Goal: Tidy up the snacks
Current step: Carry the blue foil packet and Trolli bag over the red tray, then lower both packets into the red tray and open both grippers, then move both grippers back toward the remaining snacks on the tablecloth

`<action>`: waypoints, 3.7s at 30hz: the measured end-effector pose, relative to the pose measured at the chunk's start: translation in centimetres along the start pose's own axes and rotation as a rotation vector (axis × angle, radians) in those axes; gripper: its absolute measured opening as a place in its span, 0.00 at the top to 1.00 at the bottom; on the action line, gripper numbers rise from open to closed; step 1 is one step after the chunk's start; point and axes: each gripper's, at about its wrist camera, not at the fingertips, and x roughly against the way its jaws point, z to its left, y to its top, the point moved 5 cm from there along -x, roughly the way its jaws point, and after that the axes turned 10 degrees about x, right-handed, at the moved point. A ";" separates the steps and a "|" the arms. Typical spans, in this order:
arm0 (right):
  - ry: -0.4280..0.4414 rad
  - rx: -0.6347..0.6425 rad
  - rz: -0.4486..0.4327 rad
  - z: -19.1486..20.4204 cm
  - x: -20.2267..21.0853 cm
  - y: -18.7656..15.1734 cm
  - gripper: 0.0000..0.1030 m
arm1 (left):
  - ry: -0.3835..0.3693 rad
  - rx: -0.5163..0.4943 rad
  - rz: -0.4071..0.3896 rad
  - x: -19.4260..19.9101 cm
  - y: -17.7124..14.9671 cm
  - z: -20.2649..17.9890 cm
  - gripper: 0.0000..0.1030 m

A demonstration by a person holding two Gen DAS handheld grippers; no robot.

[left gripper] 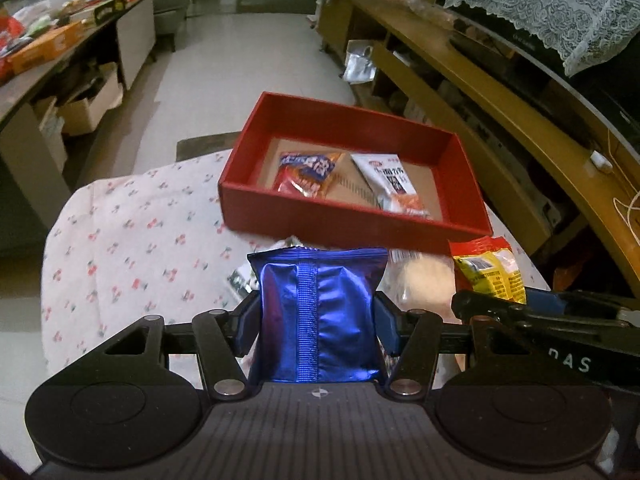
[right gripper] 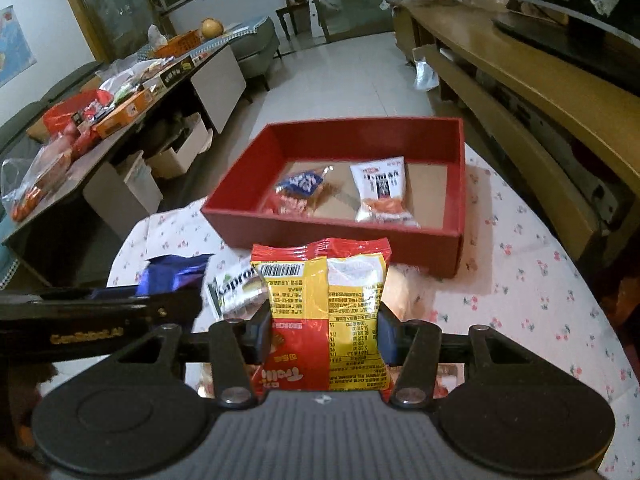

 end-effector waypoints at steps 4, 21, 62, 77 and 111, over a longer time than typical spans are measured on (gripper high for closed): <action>-0.004 -0.003 0.008 -0.2 -1.2 1.0 0.35 | -0.005 0.005 0.005 -1.4 1.3 -0.3 0.37; -0.047 -0.051 -0.030 -3.3 -4.3 5.9 0.35 | -0.001 0.000 -0.047 -4.6 7.0 -2.8 0.38; -0.140 0.023 0.043 -5.5 -17.2 8.9 0.35 | 0.161 -0.031 -0.026 -16.0 10.5 -1.0 0.38; -0.172 0.048 0.064 -5.2 -16.7 8.4 0.34 | 0.205 -0.076 -0.028 -15.5 9.6 -1.3 0.36; -0.185 0.078 -0.007 -3.1 -7.3 6.0 0.27 | 0.124 -0.080 -0.051 -7.5 6.0 -1.9 0.23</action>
